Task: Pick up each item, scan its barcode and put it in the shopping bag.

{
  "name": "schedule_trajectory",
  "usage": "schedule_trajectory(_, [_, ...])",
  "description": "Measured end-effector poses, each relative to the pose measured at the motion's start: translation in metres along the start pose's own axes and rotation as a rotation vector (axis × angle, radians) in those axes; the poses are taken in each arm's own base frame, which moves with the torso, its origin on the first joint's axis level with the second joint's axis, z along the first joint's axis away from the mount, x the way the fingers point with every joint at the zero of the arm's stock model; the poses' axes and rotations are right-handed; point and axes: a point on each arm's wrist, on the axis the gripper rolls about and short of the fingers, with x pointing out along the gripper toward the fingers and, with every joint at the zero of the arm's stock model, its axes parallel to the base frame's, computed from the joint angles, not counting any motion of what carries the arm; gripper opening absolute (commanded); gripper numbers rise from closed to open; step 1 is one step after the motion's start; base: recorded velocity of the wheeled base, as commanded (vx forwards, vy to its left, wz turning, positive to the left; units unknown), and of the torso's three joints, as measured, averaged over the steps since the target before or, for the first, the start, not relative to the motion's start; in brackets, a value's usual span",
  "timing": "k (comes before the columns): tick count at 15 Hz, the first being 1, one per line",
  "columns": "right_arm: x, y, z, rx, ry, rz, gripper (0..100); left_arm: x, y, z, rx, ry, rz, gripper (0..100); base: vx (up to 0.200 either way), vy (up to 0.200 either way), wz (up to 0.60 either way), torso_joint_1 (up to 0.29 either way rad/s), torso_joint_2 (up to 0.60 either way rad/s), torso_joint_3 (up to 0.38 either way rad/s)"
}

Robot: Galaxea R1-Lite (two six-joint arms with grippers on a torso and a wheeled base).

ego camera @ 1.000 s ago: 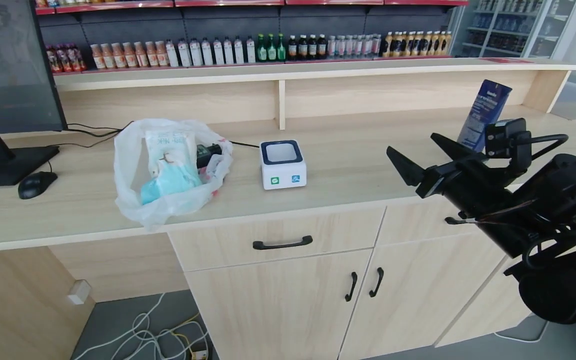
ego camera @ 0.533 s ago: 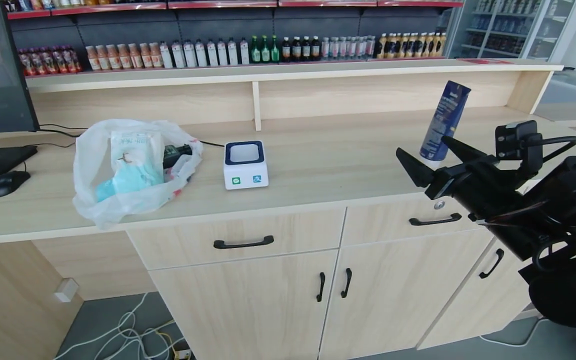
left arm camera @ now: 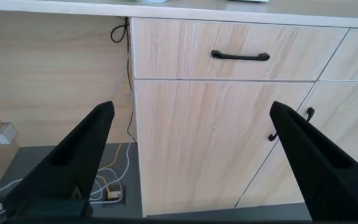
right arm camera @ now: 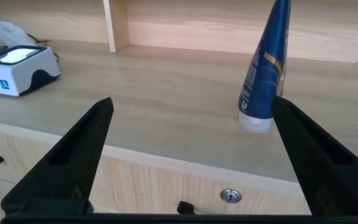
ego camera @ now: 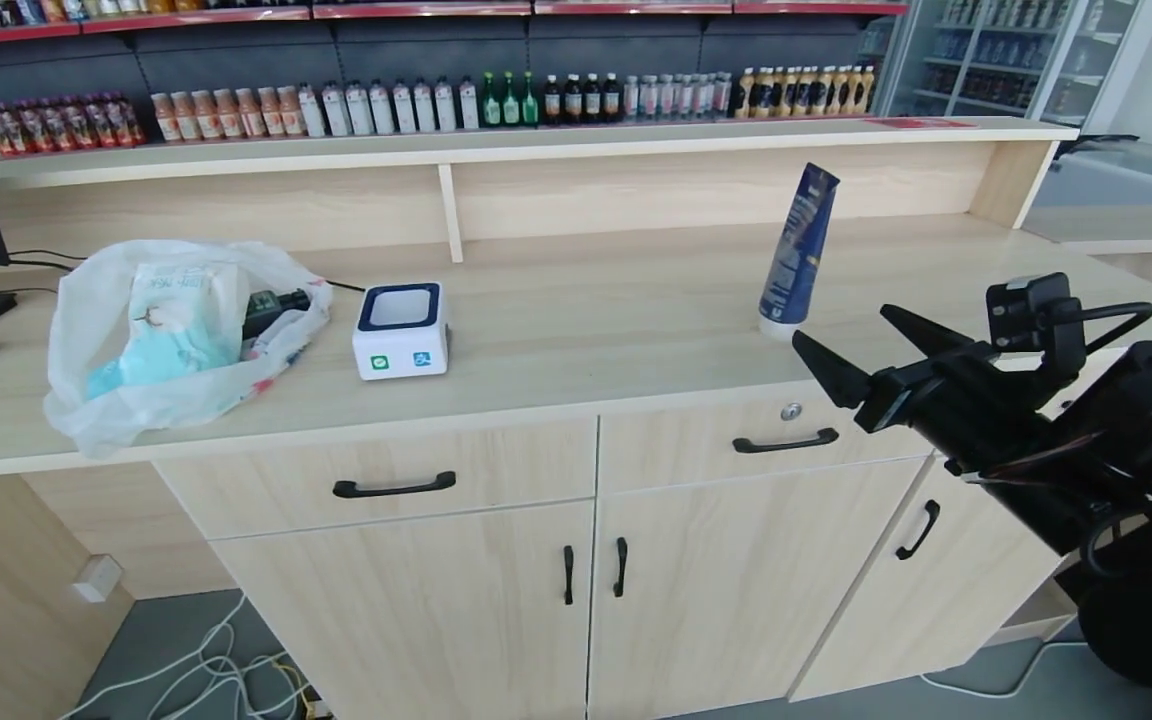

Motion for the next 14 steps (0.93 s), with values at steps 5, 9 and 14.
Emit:
schedule_trajectory(5, [-0.011, 0.002, -0.004, 0.006, 0.037, 0.002, 100, 0.000, 0.000, 0.000, 0.000, 0.001, 0.001, 100, 0.120, -0.080, 0.00, 0.001, 0.00, 0.006])
schedule_trajectory(9, [-0.014, 0.003, -0.003, 0.007, 0.039, 0.005, 100, 0.000, 0.000, 0.000, 0.000, 0.001, 0.000, 100, 0.200, 0.000, 0.00, -0.004, 0.00, 0.002])
schedule_trajectory(14, [-0.010, 0.009, 0.001, 0.010, 0.016, 0.028, 100, 0.000, 0.000, 0.000, 0.000, 0.000, 0.000, 100, 0.160, 0.000, 0.00, 0.005, 0.00, 0.001])
